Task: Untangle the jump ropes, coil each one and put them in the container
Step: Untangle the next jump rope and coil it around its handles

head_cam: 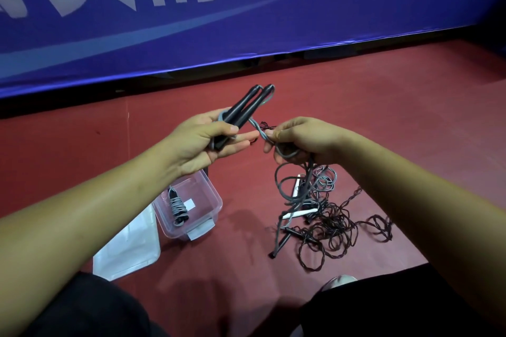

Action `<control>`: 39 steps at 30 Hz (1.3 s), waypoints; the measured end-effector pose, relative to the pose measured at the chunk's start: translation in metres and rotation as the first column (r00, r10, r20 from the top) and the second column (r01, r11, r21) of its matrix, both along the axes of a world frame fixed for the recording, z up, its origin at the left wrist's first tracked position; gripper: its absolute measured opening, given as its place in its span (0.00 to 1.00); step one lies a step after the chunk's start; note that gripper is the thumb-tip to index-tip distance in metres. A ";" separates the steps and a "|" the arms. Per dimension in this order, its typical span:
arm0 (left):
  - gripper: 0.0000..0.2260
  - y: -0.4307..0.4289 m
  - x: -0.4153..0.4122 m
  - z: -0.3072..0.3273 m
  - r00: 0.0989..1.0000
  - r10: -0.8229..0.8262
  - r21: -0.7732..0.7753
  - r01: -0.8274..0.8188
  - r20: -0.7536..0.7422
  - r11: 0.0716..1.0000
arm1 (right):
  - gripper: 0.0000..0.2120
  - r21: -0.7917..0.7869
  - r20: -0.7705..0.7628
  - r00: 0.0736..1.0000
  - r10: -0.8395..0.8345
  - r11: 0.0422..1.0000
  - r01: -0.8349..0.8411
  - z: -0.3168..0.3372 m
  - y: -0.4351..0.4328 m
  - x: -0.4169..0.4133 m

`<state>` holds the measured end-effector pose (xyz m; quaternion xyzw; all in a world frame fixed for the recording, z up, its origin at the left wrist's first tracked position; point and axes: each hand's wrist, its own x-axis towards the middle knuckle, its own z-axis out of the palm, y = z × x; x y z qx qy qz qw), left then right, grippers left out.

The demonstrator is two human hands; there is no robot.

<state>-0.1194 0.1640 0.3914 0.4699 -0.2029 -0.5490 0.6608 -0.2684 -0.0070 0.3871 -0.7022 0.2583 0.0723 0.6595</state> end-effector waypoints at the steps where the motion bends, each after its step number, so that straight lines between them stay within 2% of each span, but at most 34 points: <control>1: 0.16 0.000 0.002 0.001 1.000 0.014 0.001 -0.014 -0.005 1.000 | 0.15 0.007 0.003 1.000 0.008 1.000 -0.008 0.001 0.001 0.001; 7: 0.10 -0.003 0.025 0.000 0.989 0.140 0.020 -0.139 -0.056 0.990 | 0.12 0.007 -0.048 0.998 0.048 0.999 -0.047 0.009 -0.001 -0.003; 12: 0.02 -0.010 0.058 -0.006 0.950 0.307 0.053 -0.305 -0.049 0.951 | 0.09 0.063 -0.024 0.999 0.045 0.997 -0.043 0.014 0.001 -0.002; 16: 0.03 -0.007 0.077 -0.014 0.954 0.271 0.128 -0.287 0.130 0.949 | 0.06 0.058 0.003 0.999 0.050 0.997 -0.050 0.015 0.005 -0.001; 19: 0.06 -0.004 0.081 -0.019 0.950 0.144 0.174 -0.197 0.276 0.965 | 0.08 0.011 0.074 0.997 0.028 1.000 -0.029 0.021 0.006 -0.001; 21: 0.08 -0.003 0.082 -0.022 0.911 0.049 0.192 -0.138 0.410 0.972 | 0.09 -0.040 0.118 0.992 0.038 0.999 -0.033 0.027 0.008 -0.001; 23: 0.09 -0.001 0.081 -0.022 0.797 -0.055 0.247 -0.120 0.601 0.962 | 0.09 -0.087 0.149 0.987 0.056 0.995 -0.043 0.032 0.010 -0.002; 26: 0.13 0.000 0.075 -0.019 0.510 -0.259 0.356 -0.101 0.820 0.929 | 0.10 -0.131 0.174 0.982 0.074 0.990 -0.052 0.037 0.010 -0.004; 29: 0.18 -0.004 0.054 -0.016 0.126 -0.460 0.472 -0.088 0.879 0.877 | 0.10 -0.154 0.194 0.979 0.065 0.988 -0.035 0.041 0.008 -0.009; 31: 0.19 -0.008 0.037 -0.017 -0.051 -0.520 0.517 -0.056 0.853 0.854 | 0.09 -0.160 0.214 0.976 0.051 0.987 -0.017 0.043 0.005 -0.011; 33: 0.17 -0.012 0.024 -0.018 -0.113 -0.539 0.541 -0.017 0.835 0.841 | 0.09 -0.173 0.222 0.975 0.022 0.985 0.017 0.043 0.002 -0.012; 36: 0.13 -0.010 0.015 -0.016 -0.152 -0.551 0.565 0.068 0.821 0.822 | 0.09 -0.182 0.232 0.971 -0.059 0.978 0.102 0.038 -0.004 -0.011; 39: 0.09 -0.004 0.010 -0.007 -0.101 -0.535 0.544 0.198 0.839 0.815 | 0.08 -0.176 0.251 0.960 -0.124 0.969 0.172 0.032 -0.011 -0.012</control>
